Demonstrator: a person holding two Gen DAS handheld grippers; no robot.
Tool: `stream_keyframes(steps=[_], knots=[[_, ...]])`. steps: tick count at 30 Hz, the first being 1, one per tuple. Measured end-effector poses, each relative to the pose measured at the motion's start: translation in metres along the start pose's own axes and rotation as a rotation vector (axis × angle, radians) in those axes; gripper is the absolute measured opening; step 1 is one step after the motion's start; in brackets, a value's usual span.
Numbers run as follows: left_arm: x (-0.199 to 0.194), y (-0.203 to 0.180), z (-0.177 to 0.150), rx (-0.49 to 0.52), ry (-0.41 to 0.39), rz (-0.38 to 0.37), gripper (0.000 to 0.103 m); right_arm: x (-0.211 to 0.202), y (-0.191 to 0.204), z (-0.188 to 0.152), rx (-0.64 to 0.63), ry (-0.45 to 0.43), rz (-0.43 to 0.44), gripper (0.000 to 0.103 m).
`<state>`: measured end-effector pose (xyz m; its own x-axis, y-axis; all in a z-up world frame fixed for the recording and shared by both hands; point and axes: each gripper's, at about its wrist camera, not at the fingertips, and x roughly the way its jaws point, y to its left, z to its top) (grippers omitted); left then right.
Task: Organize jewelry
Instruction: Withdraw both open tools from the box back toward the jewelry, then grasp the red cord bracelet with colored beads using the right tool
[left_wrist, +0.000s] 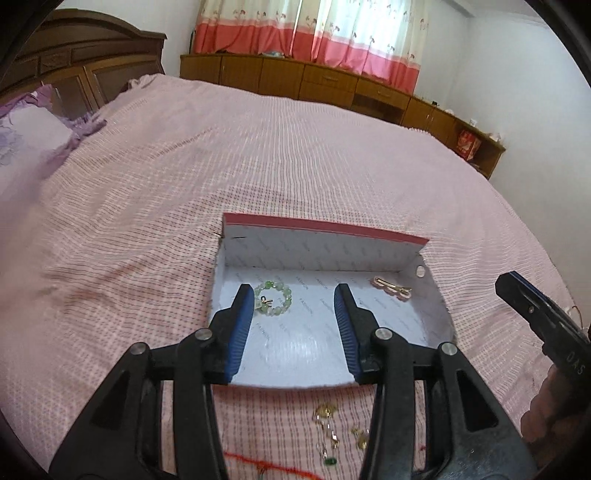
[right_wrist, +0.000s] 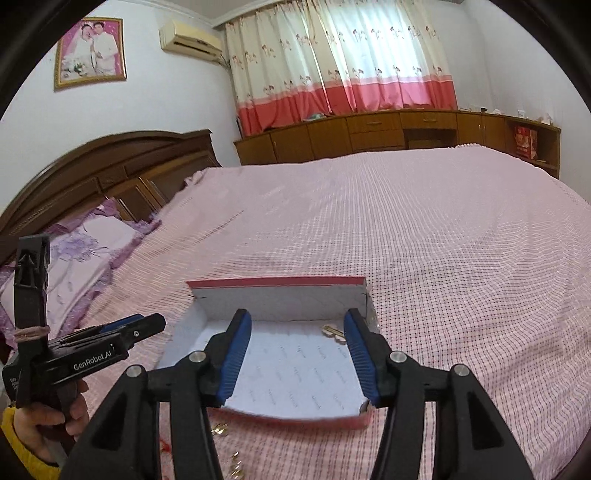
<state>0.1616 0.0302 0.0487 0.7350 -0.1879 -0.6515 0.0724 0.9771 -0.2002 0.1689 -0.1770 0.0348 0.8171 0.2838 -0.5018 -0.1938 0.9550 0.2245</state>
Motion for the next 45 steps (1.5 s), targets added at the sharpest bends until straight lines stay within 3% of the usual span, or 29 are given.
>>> stream_keyframes(steps=[5,11,18,30,45], knots=[[-0.026,0.007,-0.007,0.003,-0.021,-0.005,0.037,-0.029,0.004,-0.006,0.008,-0.027,0.011,0.056],[-0.051,0.007,-0.023,0.027,-0.037,0.043,0.038,-0.057,0.004,-0.020,0.018,-0.039,0.008,0.057],[-0.066,0.008,-0.049,0.033,-0.006,0.026,0.039,-0.077,0.000,-0.040,0.043,-0.030,0.007,0.057],[-0.069,0.013,-0.083,0.015,0.052,-0.008,0.040,-0.092,-0.018,-0.086,0.075,0.026,-0.044,0.058],[-0.030,0.021,-0.129,-0.026,0.155,-0.017,0.039,-0.070,-0.036,-0.136,0.074,0.134,-0.141,0.058]])
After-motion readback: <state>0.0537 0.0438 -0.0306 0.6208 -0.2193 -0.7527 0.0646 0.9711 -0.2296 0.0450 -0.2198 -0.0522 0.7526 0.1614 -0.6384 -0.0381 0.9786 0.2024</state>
